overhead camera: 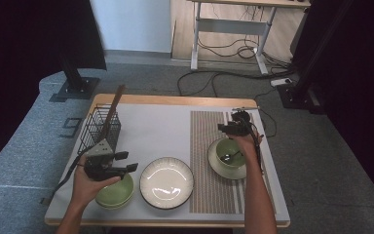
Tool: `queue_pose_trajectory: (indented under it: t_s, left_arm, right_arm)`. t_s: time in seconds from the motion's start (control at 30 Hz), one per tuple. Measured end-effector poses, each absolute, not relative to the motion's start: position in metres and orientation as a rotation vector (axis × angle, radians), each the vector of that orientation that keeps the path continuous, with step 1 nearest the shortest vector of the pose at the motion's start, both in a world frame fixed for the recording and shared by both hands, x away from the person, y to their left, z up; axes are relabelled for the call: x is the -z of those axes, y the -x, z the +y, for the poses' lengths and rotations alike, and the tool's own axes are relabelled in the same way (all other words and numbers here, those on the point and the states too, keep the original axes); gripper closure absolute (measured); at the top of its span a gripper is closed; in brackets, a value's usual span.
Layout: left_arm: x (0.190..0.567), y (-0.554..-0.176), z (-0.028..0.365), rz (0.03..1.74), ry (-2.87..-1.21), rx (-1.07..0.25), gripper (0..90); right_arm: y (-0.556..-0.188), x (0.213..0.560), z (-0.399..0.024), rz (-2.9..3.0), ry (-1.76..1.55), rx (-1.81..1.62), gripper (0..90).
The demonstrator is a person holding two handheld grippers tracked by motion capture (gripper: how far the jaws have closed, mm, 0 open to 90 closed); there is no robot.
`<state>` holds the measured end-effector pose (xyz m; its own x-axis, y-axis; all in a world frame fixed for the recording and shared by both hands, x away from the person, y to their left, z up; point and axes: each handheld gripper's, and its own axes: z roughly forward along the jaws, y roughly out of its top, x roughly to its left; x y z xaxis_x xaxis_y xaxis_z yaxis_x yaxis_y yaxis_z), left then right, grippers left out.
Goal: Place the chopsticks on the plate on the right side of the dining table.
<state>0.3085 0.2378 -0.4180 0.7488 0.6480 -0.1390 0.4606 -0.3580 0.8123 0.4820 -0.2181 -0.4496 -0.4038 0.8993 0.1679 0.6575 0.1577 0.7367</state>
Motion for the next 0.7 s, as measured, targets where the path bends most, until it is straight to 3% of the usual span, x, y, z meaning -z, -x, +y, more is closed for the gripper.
queue_pose_trajectory:
  t_s: [0.7]
  left_arm:
    - [0.420, -0.310, 0.241, 0.851, -2.022, -0.261, 36.7]
  right_arm:
    - [-0.497, 0.457, -0.216, 2.152, -1.530, -1.037, 45.9]
